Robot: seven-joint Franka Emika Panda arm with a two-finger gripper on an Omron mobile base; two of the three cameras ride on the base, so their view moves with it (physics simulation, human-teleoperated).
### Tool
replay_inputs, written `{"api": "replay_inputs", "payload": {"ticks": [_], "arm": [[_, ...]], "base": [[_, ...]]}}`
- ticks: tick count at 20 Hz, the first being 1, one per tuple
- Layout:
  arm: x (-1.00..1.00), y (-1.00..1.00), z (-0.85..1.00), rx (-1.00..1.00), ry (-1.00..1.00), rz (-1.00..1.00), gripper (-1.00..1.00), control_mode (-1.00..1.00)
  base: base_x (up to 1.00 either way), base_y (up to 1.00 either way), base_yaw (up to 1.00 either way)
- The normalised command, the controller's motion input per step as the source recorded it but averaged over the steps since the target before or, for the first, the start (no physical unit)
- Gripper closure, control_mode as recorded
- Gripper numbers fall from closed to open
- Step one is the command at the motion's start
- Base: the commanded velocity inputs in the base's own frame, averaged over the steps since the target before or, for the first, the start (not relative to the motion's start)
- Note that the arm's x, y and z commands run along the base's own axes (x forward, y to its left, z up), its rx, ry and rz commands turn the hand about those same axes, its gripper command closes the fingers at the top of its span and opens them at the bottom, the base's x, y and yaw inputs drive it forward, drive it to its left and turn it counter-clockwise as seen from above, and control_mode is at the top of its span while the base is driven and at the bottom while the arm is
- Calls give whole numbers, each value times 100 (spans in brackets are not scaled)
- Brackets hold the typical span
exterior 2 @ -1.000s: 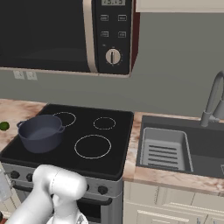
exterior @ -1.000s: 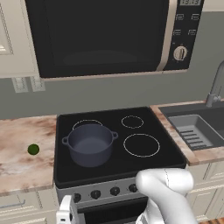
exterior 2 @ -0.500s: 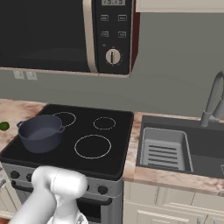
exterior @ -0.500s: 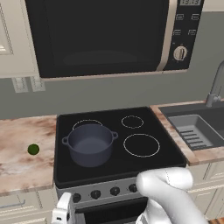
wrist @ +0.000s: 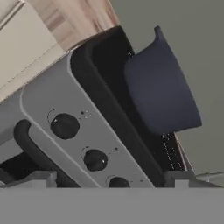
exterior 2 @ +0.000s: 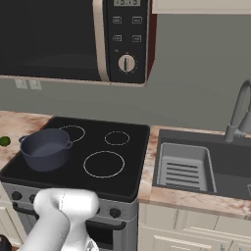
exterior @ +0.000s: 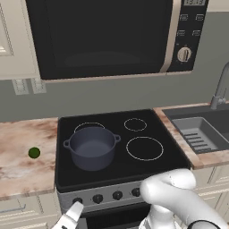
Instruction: Turn on the burner for the pot on the stove. Wait thirty seconds for the pot to heat up. Then add the lime to the pot.
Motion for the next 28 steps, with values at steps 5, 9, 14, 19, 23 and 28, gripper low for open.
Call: {"api": "replay_inputs", "payload": {"ticks": [5,9,14,19,23,28], "arm": [[-29,0,0,100,-4,-15,-100,-100],[-8,0,2,100,0,-4,-100,-100],[-3,-5,36,86,15,0,-100,-100],[-1,-42,68,63,23,0,-100,-100],[2,-29,28,47,37,0,-100,-100],[22,-4,19,12,58,-3,-100,-100]], "base": [[0,0,0],[0,0,0],[0,0,0],[0,0,0],[0,0,0],[0,0,0]]}}
